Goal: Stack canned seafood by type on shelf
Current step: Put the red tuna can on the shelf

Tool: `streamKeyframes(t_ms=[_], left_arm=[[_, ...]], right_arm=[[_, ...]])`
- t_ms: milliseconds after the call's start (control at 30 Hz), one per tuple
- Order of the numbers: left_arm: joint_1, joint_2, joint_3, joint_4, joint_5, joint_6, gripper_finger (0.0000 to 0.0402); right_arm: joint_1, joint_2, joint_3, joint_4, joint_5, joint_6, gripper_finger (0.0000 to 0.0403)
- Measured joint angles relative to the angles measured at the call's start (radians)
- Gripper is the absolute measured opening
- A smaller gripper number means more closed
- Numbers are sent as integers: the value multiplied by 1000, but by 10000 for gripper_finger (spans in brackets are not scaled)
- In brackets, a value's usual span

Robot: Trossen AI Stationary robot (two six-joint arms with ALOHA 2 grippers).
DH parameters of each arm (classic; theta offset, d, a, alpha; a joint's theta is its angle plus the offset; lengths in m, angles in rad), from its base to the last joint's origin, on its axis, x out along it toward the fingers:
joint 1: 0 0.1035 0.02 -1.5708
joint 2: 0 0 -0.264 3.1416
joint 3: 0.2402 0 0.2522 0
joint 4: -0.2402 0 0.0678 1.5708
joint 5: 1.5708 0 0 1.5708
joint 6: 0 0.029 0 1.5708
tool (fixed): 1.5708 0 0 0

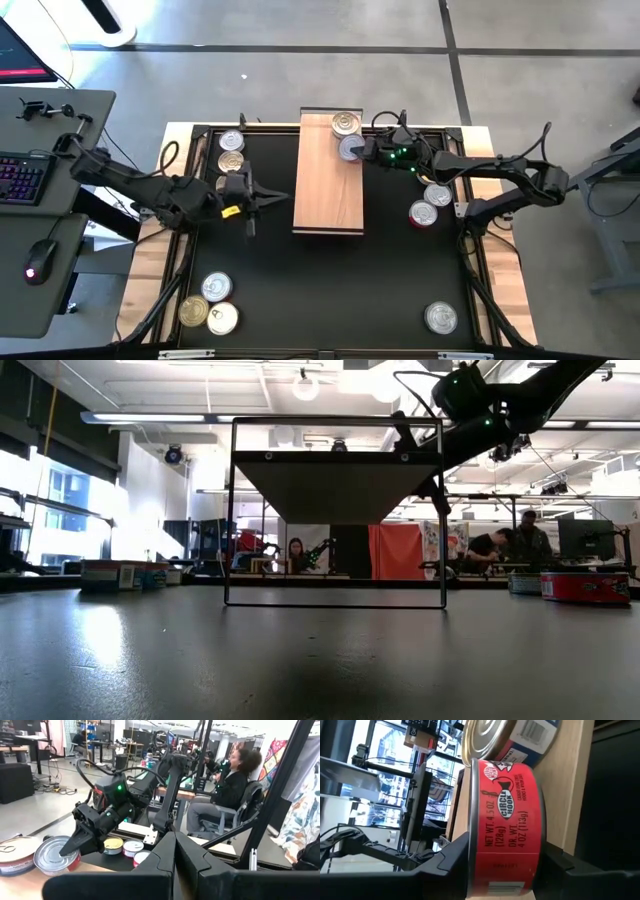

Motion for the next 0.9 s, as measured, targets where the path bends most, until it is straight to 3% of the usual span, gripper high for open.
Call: streamKeyframes(t_ms=[200,500,733,800,900], left_arm=[[-2,-47,0,-49,0,-24,0],[-2,-65,1,-76,0,-32,0],[-3,-65,1,-101,8,-34,0],[-3,-65,1,-102,8,-34,0],[-3,-65,1,-102,8,-34,0]], right_arm=[[0,0,0,18,3,-36,170],[-8,0,0,17,1,-69,284],[-64,-4,55,8,-138,-136,312],[-68,-5,99,-48,-141,-159,312],[-69,-6,177,-273,-131,-198,312]])
